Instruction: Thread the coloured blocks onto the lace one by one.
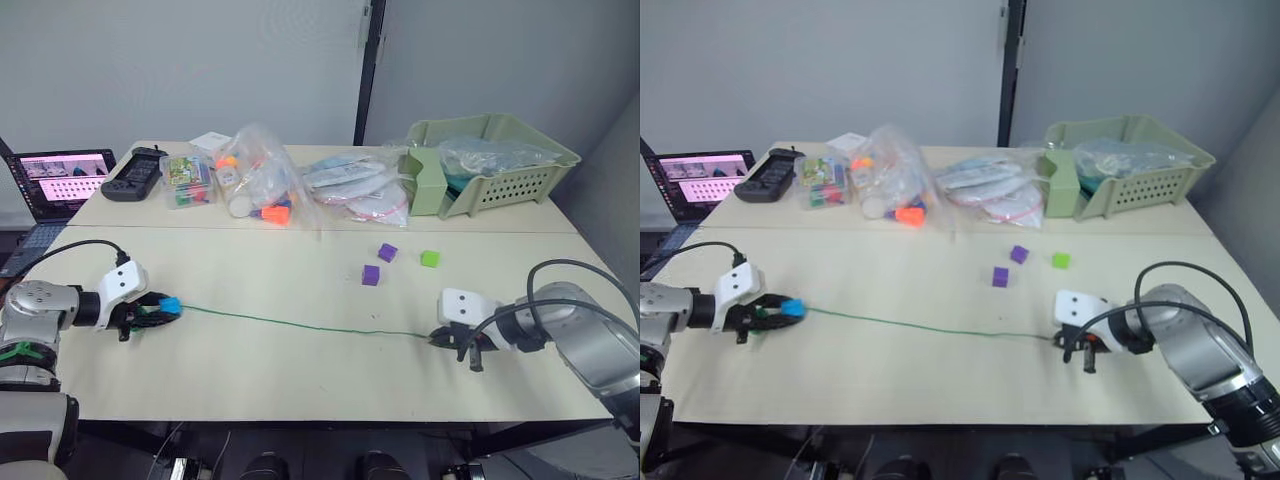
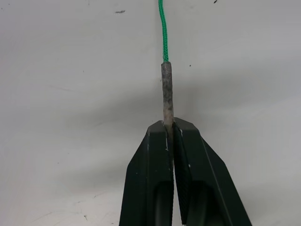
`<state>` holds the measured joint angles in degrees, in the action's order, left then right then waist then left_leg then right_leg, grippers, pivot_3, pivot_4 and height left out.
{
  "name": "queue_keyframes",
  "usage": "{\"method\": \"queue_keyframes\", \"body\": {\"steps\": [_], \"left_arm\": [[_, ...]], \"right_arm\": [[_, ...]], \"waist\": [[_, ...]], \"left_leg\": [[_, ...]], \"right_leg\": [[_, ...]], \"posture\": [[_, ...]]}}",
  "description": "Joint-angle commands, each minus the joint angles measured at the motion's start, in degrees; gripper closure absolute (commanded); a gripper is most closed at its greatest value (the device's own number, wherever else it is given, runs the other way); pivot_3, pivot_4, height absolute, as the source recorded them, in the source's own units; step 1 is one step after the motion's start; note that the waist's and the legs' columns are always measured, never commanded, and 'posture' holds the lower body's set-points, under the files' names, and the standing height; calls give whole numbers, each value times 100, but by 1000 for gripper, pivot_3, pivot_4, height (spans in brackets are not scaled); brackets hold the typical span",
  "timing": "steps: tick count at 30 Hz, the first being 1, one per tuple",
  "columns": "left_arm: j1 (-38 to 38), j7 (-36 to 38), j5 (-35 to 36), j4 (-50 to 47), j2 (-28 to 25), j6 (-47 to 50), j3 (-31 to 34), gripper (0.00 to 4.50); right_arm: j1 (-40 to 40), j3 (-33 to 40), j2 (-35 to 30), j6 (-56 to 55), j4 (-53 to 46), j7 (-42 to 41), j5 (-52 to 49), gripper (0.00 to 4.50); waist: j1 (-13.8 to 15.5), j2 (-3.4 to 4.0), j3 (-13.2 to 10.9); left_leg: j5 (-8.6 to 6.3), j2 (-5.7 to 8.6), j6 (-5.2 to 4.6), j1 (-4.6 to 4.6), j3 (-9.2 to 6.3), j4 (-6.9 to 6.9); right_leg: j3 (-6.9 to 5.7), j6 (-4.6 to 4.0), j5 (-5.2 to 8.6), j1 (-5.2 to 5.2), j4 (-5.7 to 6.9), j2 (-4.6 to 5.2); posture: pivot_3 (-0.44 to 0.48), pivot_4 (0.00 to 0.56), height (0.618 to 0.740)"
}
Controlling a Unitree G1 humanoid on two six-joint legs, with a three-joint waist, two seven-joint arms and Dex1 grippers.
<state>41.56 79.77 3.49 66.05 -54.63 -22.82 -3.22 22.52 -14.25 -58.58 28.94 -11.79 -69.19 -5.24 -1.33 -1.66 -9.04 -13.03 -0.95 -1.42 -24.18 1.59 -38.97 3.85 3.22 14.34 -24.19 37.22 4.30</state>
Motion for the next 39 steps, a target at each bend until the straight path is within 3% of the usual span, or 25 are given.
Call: {"method": "queue_keyframes", "body": {"steps": [1,3,8,10,16,21,27,30,33,39], "left_arm": [[-70,275,-165,271,-342,110,72,3119],[-22,424,-123,303,-417,217,151,2069],[200,730,37,244,-483,491,405,415],[376,917,159,143,-449,711,531,19],[818,1273,839,-805,-281,1629,420,19],[734,1273,1811,-2688,-59,2770,-2,19],[368,1041,1889,-4517,793,3544,-182,19],[89,331,1598,-5178,1618,3638,-619,19],[-185,-296,1216,-5495,2468,3498,-1104,19],[-290,-969,925,-5518,3594,3468,-1607,19]], "right_arm": [[117,62,-4,-100,-5,-70,21,4500],[142,51,16,-124,23,-94,32,4500],[219,0,83,-165,89,-133,55,4500],[240,-13,101,-168,105,-145,63,4500],[273,-19,128,-166,145,-188,70,4500],[305,-17,146,-120,117,-201,62,4500],[365,-12,209,-22,63,-187,49,4500],[412,-18,268,71,6,-176,21,4500],[429,-1,310,214,-111,-181,-44,4500],[415,-40,334,538,-459,-177,-120,4500]], "waist": [[-29,0,0],[-28,0,0],[29,-4,-2],[66,-5,-3],[133,-12,-3],[98,-12,-3],[72,-12,-3],[50,-11,-2],[66,-11,-2],[71,-12,-3]], "left_leg": [[0,-1,0,0,2,1],[0,-1,0,-1,2,3],[0,1,0,-7,2,1],[0,2,0,-12,2,-3],[0,7,1,-17,0,-13],[0,6,1,-17,-2,-13],[0,9,0,-16,-8,-13],[0,9,-1,-11,-12,-10],[0,16,0,-14,-16,-16],[0,19,0,-13,-23,-20]], "right_leg": [[0,0,0,-3,0,0],[0,0,0,-5,2,0],[0,0,0,-6,0,2],[-2,0,0,-7,-1,2],[-4,2,-1,-1,-3,7],[-3,2,-1,-2,0,7],[-2,3,-2,1,0,7],[0,1,-3,0,9,4],[2,1,-4,0,20,8],[5,3,-5,-1,28,7]], "posture": [[0,150,734],[0,150,734],[0,150,734],[0,150,734],[0,150,734],[0,150,734],[0,150,734],[0,150,734],[0,150,734],[0,150,734]]}}
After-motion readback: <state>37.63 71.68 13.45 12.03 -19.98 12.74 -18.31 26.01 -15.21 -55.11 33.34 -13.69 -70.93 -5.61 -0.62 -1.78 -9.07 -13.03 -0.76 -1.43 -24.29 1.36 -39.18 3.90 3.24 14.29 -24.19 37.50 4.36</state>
